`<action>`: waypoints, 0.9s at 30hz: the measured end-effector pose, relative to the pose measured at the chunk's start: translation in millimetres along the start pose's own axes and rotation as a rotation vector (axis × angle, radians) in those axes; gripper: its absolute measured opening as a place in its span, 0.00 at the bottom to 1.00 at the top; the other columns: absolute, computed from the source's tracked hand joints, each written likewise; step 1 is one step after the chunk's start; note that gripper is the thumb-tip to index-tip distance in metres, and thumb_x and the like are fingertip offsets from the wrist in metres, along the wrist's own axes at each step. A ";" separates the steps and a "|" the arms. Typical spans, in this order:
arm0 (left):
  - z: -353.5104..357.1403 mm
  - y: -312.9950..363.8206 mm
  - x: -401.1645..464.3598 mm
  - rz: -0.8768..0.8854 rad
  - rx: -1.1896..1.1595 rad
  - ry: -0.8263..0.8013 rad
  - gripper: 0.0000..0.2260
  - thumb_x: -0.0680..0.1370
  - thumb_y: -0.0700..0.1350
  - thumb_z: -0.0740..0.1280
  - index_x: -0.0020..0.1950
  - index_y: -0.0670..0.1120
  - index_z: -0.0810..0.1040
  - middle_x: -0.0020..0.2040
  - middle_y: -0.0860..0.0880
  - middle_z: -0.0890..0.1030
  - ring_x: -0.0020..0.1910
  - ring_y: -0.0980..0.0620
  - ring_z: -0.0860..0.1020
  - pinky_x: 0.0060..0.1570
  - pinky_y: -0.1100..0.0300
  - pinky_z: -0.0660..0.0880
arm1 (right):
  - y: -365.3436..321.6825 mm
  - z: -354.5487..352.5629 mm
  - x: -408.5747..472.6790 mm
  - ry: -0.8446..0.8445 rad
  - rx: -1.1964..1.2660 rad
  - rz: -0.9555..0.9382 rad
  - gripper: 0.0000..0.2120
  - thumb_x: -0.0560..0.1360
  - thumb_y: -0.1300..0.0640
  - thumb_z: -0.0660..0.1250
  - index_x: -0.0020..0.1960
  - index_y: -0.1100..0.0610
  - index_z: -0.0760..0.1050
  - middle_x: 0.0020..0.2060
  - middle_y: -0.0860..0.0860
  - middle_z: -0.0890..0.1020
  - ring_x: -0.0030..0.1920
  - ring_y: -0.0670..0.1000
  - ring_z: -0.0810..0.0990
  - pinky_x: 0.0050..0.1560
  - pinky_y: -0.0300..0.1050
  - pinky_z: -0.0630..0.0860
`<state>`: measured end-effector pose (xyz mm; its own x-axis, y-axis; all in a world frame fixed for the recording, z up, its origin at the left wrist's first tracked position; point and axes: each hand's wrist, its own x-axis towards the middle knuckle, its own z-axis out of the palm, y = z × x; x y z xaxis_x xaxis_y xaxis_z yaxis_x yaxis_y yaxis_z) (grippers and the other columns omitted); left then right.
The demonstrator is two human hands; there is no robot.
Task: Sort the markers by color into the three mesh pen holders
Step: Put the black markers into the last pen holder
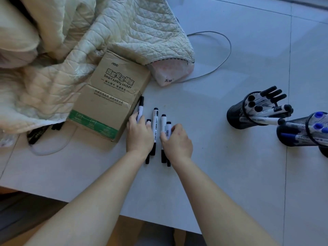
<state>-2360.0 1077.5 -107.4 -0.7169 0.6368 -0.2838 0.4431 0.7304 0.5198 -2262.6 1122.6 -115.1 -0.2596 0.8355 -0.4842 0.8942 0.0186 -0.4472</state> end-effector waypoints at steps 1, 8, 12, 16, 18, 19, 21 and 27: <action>0.4 -2.9 -5.3 -0.001 -0.013 0.006 0.14 0.80 0.43 0.58 0.61 0.36 0.73 0.70 0.40 0.64 0.68 0.43 0.62 0.65 0.55 0.58 | -1.7 0.5 1.6 -0.002 -0.005 -0.004 0.16 0.75 0.46 0.59 0.53 0.59 0.67 0.51 0.55 0.76 0.47 0.60 0.76 0.40 0.46 0.66; 6.9 -10.5 -21.3 0.012 -0.023 0.039 0.23 0.74 0.47 0.69 0.65 0.39 0.70 0.66 0.41 0.66 0.67 0.43 0.64 0.66 0.57 0.60 | -0.9 -4.3 10.6 0.004 -0.068 -0.028 0.19 0.74 0.44 0.61 0.53 0.58 0.67 0.52 0.54 0.76 0.48 0.60 0.77 0.41 0.47 0.66; 10.3 -6.4 -19.2 0.002 -0.029 0.061 0.25 0.72 0.47 0.71 0.65 0.40 0.69 0.62 0.40 0.67 0.63 0.43 0.66 0.62 0.57 0.62 | 10.3 -6.3 8.3 0.022 -0.067 -0.043 0.18 0.75 0.45 0.61 0.53 0.59 0.66 0.52 0.54 0.75 0.46 0.59 0.76 0.39 0.46 0.64; 14.3 -4.8 -14.5 -0.003 -0.027 0.073 0.28 0.72 0.48 0.70 0.68 0.41 0.64 0.64 0.40 0.67 0.63 0.42 0.66 0.62 0.56 0.61 | 27.1 -4.2 -1.7 0.066 -0.095 -0.043 0.17 0.77 0.47 0.60 0.58 0.60 0.66 0.56 0.55 0.70 0.48 0.59 0.75 0.37 0.45 0.63; 17.0 -3.9 -10.2 -0.020 0.020 0.067 0.30 0.73 0.50 0.69 0.69 0.41 0.62 0.65 0.40 0.66 0.63 0.41 0.66 0.61 0.55 0.62 | 33.8 -3.6 -4.9 0.077 -0.167 -0.057 0.17 0.78 0.49 0.58 0.58 0.61 0.66 0.56 0.56 0.69 0.49 0.59 0.76 0.36 0.45 0.62; 18.4 -3.3 -7.4 -0.037 0.055 0.062 0.31 0.73 0.52 0.69 0.70 0.41 0.61 0.65 0.40 0.66 0.63 0.41 0.65 0.61 0.54 0.63 | 36.3 -3.9 -5.5 0.081 -0.200 -0.064 0.16 0.78 0.50 0.57 0.58 0.62 0.65 0.56 0.56 0.69 0.49 0.59 0.76 0.36 0.45 0.62; 21.3 -1.4 -0.7 -0.060 0.138 0.053 0.30 0.74 0.56 0.67 0.68 0.41 0.62 0.64 0.40 0.66 0.62 0.41 0.66 0.59 0.53 0.65 | 40.3 -5.9 -5.5 0.085 -0.234 -0.072 0.16 0.78 0.50 0.57 0.58 0.62 0.66 0.55 0.56 0.70 0.48 0.59 0.76 0.35 0.45 0.62; 28.6 1.4 -1.9 0.014 0.261 0.023 0.17 0.76 0.51 0.63 0.57 0.39 0.68 0.58 0.40 0.70 0.58 0.42 0.68 0.54 0.53 0.66 | 55.8 -18.5 -12.2 0.043 -0.282 -0.069 0.13 0.76 0.55 0.57 0.56 0.63 0.67 0.52 0.57 0.72 0.44 0.60 0.76 0.35 0.45 0.62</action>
<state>-2342.6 1084.4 -129.2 -0.7207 0.6435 -0.2579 0.5746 0.7626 0.2972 -2202.8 1123.6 -120.3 -0.3134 0.8493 -0.4249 0.9425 0.2233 -0.2487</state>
